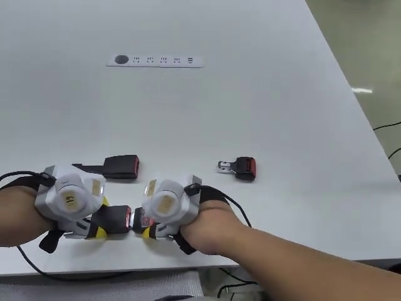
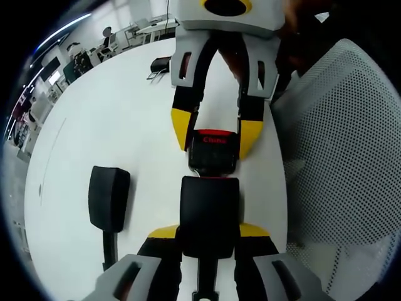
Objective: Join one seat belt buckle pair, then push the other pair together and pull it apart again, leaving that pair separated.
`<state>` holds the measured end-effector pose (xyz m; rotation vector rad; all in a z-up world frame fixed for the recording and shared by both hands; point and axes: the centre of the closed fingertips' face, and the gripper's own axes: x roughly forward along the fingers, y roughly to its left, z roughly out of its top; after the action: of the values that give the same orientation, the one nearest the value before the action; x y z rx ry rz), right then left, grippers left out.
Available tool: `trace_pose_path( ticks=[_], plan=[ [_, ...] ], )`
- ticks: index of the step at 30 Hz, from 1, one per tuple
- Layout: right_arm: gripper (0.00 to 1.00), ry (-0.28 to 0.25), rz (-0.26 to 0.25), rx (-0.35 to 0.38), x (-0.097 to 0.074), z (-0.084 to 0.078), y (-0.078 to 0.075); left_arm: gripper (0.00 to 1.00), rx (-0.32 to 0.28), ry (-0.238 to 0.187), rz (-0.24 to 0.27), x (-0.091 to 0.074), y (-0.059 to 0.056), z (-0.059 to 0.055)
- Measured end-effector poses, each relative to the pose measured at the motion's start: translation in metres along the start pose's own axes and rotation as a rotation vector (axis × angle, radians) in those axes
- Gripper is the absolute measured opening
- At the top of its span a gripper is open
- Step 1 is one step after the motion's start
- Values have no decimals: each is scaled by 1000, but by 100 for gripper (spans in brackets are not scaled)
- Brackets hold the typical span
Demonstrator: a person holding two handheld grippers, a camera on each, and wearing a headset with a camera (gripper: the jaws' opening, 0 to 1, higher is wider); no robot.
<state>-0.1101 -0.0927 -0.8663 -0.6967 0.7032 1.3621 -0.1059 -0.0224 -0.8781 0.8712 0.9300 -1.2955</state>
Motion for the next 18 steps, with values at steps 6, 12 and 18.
trace_pose_path(
  ticks=[6, 12, 18],
  plan=[
    [32, -28, 6, 29, -2, -2, -1, 32, -21, -34, 2, -2, -3, 8],
    [34, -17, 5, 24, -2, -5, 1, 34, -18, -15, 16, -4, -8, 18],
    [36, 26, 16, 31, 1, -9, 2, 35, -39, -7, 32, -6, -9, 21]
  ],
)
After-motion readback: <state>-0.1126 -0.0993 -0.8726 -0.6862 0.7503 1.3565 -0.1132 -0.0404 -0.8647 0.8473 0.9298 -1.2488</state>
